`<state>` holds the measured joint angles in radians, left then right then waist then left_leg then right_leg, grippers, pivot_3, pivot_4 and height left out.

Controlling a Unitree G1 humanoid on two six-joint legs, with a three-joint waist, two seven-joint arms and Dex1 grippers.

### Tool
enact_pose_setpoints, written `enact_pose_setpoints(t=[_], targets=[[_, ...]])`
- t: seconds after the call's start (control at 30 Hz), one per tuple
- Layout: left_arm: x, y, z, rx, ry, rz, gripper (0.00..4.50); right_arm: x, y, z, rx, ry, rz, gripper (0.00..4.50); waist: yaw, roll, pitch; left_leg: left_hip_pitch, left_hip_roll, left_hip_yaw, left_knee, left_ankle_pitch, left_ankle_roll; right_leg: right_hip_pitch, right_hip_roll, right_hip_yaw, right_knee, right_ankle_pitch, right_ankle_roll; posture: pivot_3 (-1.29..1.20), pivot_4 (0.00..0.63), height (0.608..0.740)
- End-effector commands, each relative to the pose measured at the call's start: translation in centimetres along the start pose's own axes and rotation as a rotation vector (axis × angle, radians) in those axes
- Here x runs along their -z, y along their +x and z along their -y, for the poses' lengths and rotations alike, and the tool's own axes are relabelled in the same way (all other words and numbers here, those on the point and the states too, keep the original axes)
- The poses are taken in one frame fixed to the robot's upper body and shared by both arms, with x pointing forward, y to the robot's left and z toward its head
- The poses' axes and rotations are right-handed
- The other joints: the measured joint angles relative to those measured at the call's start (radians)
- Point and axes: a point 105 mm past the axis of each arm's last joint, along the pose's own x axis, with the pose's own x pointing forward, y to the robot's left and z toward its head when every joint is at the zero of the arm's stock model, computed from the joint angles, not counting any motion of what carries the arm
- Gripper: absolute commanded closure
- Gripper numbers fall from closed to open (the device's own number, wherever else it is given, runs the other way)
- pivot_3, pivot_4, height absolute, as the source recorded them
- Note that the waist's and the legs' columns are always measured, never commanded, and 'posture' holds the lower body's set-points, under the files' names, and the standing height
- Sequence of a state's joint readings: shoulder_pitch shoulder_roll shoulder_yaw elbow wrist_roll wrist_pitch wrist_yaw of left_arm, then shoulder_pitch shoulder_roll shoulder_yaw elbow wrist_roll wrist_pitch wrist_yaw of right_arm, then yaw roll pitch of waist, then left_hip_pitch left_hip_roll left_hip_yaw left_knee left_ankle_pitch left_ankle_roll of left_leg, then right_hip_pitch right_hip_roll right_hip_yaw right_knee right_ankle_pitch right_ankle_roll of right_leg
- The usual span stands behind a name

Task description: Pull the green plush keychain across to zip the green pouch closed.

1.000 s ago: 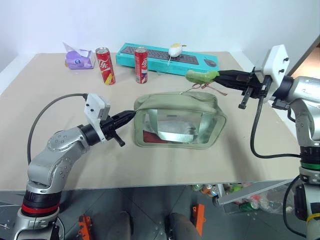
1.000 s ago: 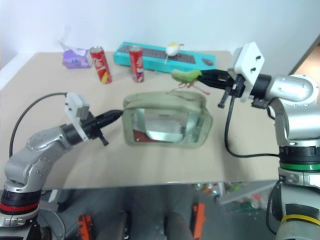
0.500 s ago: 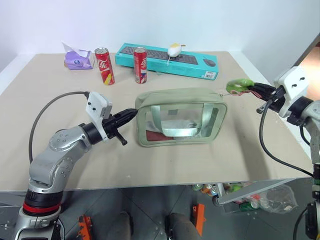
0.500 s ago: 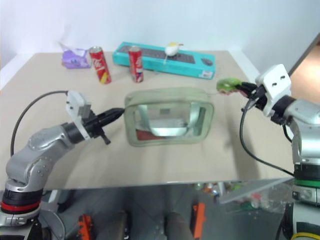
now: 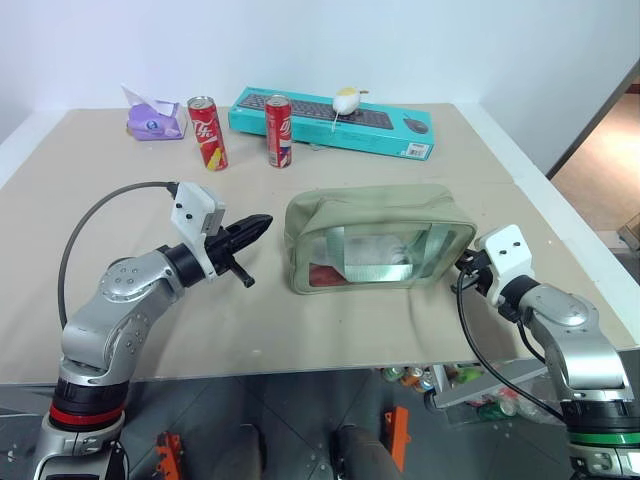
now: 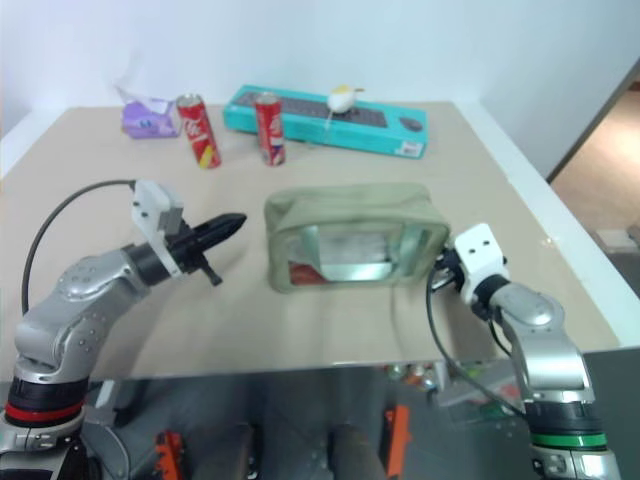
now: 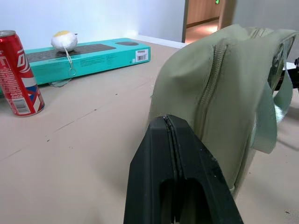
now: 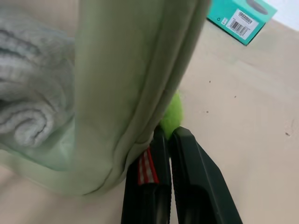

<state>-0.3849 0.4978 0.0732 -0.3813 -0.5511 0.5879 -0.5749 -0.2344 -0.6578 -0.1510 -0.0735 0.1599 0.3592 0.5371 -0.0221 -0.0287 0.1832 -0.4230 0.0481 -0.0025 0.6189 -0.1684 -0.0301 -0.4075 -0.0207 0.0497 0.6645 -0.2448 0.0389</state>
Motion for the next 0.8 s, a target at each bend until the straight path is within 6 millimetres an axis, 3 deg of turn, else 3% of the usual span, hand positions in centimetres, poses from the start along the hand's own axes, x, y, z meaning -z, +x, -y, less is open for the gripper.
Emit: enact_pose_setpoints(t=[0.03,0.33,0.5,0.67,0.7,0.8], targets=[[-1.3,0.0,0.0,0.002,0.040,0.043,4.50,-1.0,0.3,0.0,0.000,-0.017,0.046,4.49,-0.001,0.000,0.000,0.000,0.000,0.000,0.000,0.000,0.000,0.000,0.000,0.000,0.000,0.000,0.000,0.00,0.150,0.740],[-1.9,-1.6,0.3,0.096,-0.032,0.054,4.50,-1.3,0.3,0.4,0.001,-0.036,0.053,4.49,-0.002,0.000,0.000,0.000,0.000,0.000,-0.001,0.000,0.000,0.000,0.001,0.000,0.000,0.001,0.003,0.00,0.150,0.740],[-2.2,-3.3,-0.1,0.155,-0.052,0.015,3.01,-1.5,0.3,0.3,-0.009,-0.039,0.060,4.50,-0.002,0.000,0.000,0.000,0.001,0.000,-0.001,0.000,0.000,-0.001,0.001,0.000,0.000,0.000,-0.001,0.00,0.150,0.740],[-2.1,-2.4,1.5,0.261,-0.005,-0.013,1.19,-2.1,0.6,0.6,-0.006,-0.046,0.076,4.50,-0.002,0.000,0.000,0.000,0.001,0.000,-0.001,0.000,0.000,0.000,0.001,0.000,0.000,-0.001,-0.001,0.00,0.150,0.740],[-1.9,-2.0,1.9,0.275,0.004,-0.014,0.98,-2.2,0.6,0.7,-0.006,-0.048,0.078,4.50,-0.002,0.000,0.000,0.000,0.001,0.000,-0.001,0.000,0.000,0.000,0.001,0.000,0.000,-0.001,-0.001,0.00,0.150,0.740],[-1.7,-1.1,2.6,0.303,0.000,0.002,0.98,-2.3,0.6,0.6,-0.009,-0.053,0.081,4.50,-0.001,0.000,0.000,0.000,0.001,0.000,-0.001,0.000,0.000,0.000,0.001,0.000,0.000,-0.001,-0.001,0.00,0.150,0.740]])
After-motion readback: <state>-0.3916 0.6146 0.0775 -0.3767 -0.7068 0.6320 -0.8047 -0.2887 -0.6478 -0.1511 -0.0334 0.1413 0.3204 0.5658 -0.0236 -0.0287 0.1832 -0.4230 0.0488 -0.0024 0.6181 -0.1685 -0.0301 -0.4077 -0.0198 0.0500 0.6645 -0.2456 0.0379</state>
